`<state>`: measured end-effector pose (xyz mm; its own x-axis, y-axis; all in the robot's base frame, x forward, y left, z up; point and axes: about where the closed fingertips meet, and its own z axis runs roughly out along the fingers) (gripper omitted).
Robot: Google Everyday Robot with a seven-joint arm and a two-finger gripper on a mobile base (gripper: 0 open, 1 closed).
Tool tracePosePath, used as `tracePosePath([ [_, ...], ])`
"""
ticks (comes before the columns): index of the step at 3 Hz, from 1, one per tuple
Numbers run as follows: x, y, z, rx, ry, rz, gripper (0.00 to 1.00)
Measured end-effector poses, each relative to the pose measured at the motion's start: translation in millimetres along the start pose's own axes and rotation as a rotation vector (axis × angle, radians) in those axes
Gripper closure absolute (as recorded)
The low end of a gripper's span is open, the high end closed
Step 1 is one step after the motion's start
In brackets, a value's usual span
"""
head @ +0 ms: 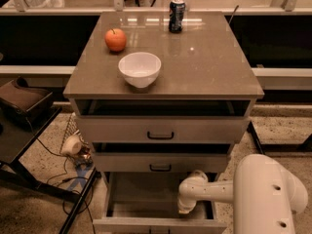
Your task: Open bottom drawer
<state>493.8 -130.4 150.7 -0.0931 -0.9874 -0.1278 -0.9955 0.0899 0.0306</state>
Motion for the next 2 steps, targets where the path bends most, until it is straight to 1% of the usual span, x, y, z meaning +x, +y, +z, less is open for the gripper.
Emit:
tracePosePath([
  [1,14,17,9,-0.046,-0.013,0.036,1.00],
  [2,28,57,-1,-0.080,-0.022,0.083,1.00],
])
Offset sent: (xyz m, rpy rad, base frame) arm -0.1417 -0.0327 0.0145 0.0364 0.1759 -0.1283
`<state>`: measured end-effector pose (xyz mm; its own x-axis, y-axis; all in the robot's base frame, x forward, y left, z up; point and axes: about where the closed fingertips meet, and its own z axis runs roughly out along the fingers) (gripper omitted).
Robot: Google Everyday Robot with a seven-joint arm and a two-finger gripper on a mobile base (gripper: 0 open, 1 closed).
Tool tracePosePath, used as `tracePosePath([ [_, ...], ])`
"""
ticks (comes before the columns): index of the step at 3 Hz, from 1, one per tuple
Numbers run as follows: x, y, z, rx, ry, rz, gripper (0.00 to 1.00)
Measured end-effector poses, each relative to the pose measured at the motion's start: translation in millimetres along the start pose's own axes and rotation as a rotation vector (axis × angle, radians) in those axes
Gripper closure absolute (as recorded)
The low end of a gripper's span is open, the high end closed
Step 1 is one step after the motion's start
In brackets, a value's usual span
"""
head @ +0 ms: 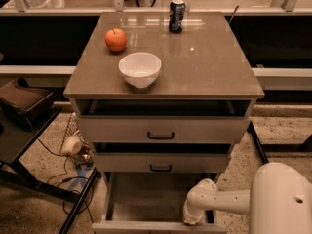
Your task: Open bottom drawer
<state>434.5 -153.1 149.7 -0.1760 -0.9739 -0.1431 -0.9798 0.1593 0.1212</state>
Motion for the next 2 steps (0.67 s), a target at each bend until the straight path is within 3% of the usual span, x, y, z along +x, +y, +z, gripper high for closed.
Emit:
tracePosePath([
  [1,0,0,0,-0.001,0.000,0.001,1.00],
  [2,4,28,1,-0.033,-0.005,0.022,1.00],
])
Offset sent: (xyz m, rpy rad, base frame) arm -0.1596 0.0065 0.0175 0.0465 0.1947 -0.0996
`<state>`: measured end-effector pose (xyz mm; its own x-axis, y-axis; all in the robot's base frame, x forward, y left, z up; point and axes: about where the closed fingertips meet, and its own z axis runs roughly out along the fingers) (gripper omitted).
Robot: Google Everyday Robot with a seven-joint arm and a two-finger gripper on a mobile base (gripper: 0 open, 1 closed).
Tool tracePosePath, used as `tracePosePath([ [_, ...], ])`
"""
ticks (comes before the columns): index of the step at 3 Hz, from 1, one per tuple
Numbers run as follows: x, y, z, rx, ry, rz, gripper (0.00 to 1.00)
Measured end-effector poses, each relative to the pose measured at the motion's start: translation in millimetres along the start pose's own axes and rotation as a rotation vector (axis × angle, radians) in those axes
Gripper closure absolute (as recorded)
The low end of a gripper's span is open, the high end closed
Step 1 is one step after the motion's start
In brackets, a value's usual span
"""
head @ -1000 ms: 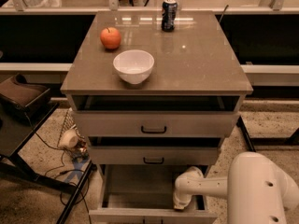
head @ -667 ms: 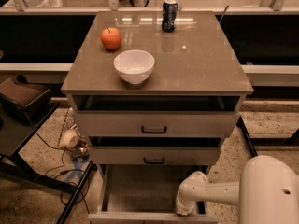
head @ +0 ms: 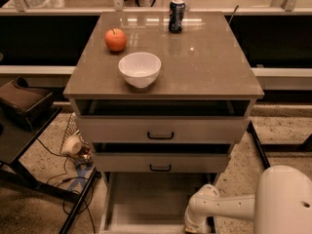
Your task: Open bottom drawer
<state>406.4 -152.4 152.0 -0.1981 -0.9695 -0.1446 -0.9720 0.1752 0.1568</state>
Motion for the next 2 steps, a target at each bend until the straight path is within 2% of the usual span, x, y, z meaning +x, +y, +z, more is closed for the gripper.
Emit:
tracePosePath([
  [1,4.4,29.9,1.4,-0.043,-0.003,0.022,1.00],
  [2,4.5,29.9,1.6,-0.044,-0.003,0.022,0.99],
])
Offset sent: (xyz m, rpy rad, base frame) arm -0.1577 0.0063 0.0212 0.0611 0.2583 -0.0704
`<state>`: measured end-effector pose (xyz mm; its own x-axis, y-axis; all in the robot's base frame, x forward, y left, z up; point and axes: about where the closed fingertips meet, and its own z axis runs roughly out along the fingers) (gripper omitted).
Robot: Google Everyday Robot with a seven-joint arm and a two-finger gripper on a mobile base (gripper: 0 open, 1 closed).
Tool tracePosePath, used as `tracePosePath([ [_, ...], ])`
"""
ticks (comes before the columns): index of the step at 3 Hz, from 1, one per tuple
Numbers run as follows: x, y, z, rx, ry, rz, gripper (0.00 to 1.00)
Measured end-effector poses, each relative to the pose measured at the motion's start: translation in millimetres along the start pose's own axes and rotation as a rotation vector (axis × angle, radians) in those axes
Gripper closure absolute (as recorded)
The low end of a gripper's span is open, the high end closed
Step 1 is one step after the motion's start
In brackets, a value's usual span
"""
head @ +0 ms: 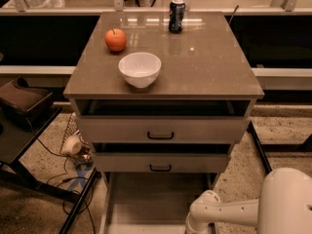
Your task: Open bottom drawer
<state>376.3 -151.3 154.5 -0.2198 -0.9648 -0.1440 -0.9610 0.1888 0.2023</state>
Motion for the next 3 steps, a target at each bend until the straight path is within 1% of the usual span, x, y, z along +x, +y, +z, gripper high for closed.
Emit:
tracePosePath([
  [1,0.2,1.5,1.4,-0.003,0.000,0.000,0.78],
  [2,0.4,3.6,3.3,-0.007,0.000,0.000,0.47],
  [3,0.6,4.9,4.5,-0.010,0.000,0.000,0.24],
])
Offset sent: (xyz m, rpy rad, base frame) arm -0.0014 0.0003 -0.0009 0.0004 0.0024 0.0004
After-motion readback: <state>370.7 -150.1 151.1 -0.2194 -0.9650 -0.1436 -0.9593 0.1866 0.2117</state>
